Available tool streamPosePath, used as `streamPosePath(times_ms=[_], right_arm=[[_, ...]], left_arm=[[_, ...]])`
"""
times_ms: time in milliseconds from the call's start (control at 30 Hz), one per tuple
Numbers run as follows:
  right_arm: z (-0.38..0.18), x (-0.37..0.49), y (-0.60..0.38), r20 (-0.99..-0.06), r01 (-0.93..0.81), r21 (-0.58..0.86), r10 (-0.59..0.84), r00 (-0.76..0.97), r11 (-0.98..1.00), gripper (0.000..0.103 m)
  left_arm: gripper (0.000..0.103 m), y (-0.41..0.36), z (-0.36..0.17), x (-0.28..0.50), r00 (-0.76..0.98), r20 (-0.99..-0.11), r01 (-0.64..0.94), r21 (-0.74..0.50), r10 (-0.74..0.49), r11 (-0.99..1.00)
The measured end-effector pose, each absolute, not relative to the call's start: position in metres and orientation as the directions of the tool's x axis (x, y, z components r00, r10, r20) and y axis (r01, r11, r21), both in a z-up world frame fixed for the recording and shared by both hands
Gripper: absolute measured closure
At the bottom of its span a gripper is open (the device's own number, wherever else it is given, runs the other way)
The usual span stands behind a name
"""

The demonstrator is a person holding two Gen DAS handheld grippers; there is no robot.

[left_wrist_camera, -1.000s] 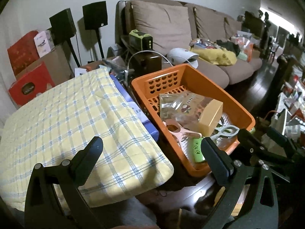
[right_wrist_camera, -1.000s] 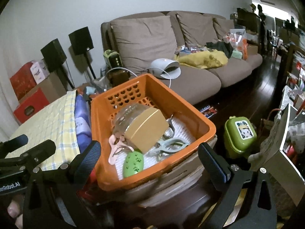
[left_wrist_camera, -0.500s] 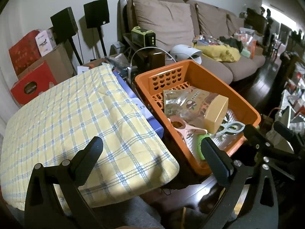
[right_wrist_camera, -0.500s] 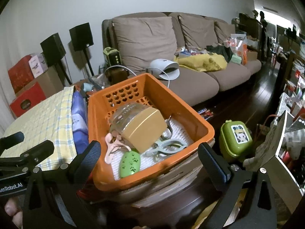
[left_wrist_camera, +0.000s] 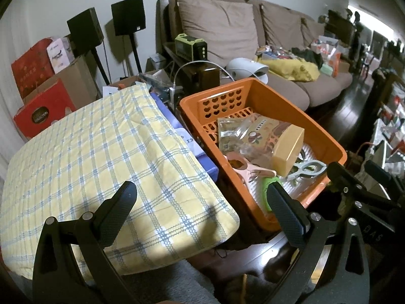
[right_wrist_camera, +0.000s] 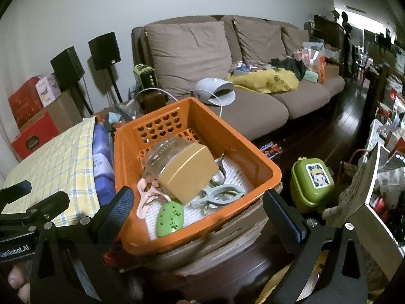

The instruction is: Organize objects

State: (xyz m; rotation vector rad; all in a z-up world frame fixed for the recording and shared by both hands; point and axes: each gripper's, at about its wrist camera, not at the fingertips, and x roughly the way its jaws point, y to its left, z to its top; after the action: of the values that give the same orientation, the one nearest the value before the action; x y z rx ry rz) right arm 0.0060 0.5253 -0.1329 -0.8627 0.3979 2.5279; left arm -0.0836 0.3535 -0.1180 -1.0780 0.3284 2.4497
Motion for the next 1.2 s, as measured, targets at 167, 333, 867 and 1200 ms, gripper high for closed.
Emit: streamPosePath(times_ms=[167, 333, 867, 1200], right_arm=[[-0.1339, 0.0057, 0.5264, -0.636, -0.496, 0.123, 0.316, -0.704, -0.859, 0.001], [-0.1363, 0.0066, 0.5293, -0.641, -0.505, 0.127, 0.318, -0.699, -0.854, 0.001], [-0.1351, 0.0073, 0.5318, -0.641, -0.519, 0.125, 0.331, -0.692, -0.846, 0.001], [-0.1349, 0.0074, 0.5311, -0.644, -0.518, 0.127, 0.327, -0.692, -0.846, 0.001]], left_arm=[[0.000, 0.3522, -0.1181, -0.0845, -0.605, -0.737, -0.479, 0.035, 0.302, -0.877], [0.000, 0.3517, -0.1207, -0.0868, -0.598, -0.744, -0.479, 0.035, 0.298, -0.877], [0.000, 0.3514, -0.1207, -0.0852, -0.599, -0.737, -0.485, 0.024, 0.312, -0.874], [0.000, 0.3510, -0.1204, -0.0856, -0.599, -0.738, -0.485, 0.023, 0.312, -0.874]])
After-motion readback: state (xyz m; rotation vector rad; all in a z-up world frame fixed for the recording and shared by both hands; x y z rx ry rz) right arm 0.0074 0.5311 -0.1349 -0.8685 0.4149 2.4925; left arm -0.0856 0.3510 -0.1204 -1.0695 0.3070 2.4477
